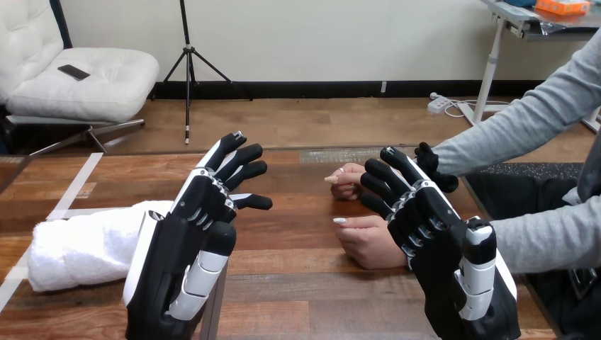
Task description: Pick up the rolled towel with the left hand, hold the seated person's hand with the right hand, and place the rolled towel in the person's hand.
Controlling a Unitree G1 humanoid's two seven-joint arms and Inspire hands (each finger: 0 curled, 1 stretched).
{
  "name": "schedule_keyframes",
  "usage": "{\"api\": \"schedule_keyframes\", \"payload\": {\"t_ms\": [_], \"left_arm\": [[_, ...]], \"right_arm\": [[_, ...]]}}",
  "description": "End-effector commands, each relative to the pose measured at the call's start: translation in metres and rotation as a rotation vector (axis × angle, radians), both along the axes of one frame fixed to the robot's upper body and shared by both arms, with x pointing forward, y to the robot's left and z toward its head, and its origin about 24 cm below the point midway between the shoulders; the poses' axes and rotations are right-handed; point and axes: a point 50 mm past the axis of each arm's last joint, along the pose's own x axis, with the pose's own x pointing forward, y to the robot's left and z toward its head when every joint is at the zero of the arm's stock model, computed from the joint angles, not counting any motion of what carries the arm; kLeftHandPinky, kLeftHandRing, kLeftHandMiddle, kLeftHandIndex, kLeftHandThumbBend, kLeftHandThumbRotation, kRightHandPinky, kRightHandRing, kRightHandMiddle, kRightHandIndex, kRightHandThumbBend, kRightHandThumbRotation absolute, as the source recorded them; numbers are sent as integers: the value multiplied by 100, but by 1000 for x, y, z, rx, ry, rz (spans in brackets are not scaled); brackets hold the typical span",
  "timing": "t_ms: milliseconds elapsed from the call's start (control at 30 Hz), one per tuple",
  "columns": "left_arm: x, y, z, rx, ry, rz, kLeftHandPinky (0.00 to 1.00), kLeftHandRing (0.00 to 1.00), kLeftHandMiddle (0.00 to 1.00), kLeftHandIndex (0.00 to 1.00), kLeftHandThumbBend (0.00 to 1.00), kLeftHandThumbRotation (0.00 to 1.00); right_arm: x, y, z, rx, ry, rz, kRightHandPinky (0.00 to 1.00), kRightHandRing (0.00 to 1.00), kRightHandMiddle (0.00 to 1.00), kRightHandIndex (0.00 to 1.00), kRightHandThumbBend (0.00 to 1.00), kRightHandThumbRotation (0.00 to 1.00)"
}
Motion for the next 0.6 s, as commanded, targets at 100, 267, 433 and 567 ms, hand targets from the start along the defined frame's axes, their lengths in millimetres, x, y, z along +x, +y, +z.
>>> {"api": "schedule_keyframes", "payload": {"t_ms": [100, 267, 433, 567], "left_arm": [[6, -3, 10, -10, -62, 1, 64, 82, 85, 88, 69, 85], [7, -1, 10, 30, -72, 29, 65, 83, 86, 88, 70, 86], [9, 5, 11, 93, -86, 79, 67, 83, 86, 87, 74, 87], [11, 10, 11, 112, -81, 104, 67, 83, 86, 86, 79, 86]], "right_arm": [[5, 0, 18, 0, -90, 5, 92, 93, 92, 93, 84, 100], [5, 0, 17, 4, -93, 9, 92, 93, 92, 93, 84, 99], [5, 0, 18, 2, -91, 9, 92, 93, 92, 93, 84, 99], [5, 1, 18, -1, -92, 6, 92, 93, 92, 93, 84, 99]]}}
